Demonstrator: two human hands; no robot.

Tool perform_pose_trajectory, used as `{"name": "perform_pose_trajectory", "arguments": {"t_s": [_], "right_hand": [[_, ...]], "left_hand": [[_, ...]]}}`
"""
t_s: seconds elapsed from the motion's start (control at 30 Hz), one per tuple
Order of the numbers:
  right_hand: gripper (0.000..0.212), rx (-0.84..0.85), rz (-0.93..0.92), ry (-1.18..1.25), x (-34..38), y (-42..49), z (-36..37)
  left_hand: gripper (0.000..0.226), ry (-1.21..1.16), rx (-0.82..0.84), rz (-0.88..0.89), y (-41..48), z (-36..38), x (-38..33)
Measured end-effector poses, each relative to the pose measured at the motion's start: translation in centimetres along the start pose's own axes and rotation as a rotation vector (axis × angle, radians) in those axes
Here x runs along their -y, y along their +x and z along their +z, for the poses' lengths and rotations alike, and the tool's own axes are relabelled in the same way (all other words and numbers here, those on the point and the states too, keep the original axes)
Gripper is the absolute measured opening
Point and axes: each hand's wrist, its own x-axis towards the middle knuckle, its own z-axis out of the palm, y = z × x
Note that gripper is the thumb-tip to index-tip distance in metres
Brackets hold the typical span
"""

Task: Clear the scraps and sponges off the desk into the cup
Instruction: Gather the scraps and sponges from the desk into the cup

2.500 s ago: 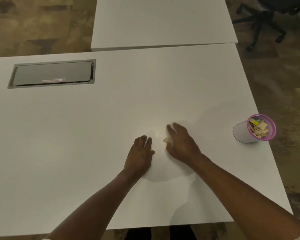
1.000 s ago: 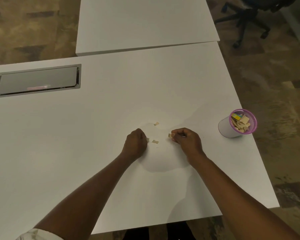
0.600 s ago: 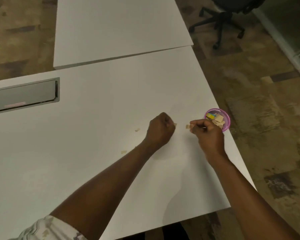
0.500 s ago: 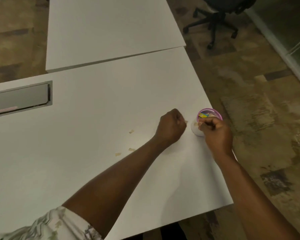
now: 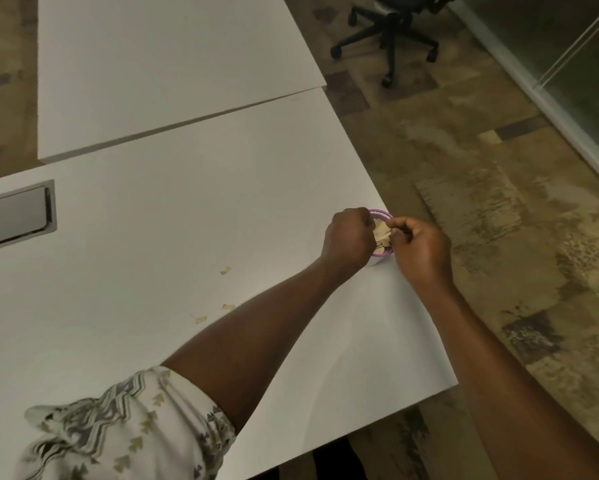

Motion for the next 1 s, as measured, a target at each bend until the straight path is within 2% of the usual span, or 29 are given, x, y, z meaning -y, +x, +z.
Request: {"name": "perform_pose_trajectory", "arguments": {"t_s": [0.23, 0.53, 0.77, 1.0], "right_hand": [[0.028, -0.027, -0.019, -0.018, -0.1, -0.3, 0.4], [0.023, -0.095, -0.266, -0.064, 2.0, -3.3, 1.6], [0.023, 0.169, -0.335, 0.055, 4.3, -8.3, 8.5], [0.040, 0.436, -0.518, -0.153, 6.9, -11.1, 16.3]], "left_hand": [[0.015, 0.001, -0.048, 0.054, -0.9, -0.1, 0.5], [0.010, -0.039, -0.087, 0.042, -4.6, -2.8, 4.5], [0.008, -0.010, -0.148, -0.076, -10.6, -5.8, 14.5], [0.033, 0.183, -0.289, -0.132, -16.6, -9.8, 24.1]]}}
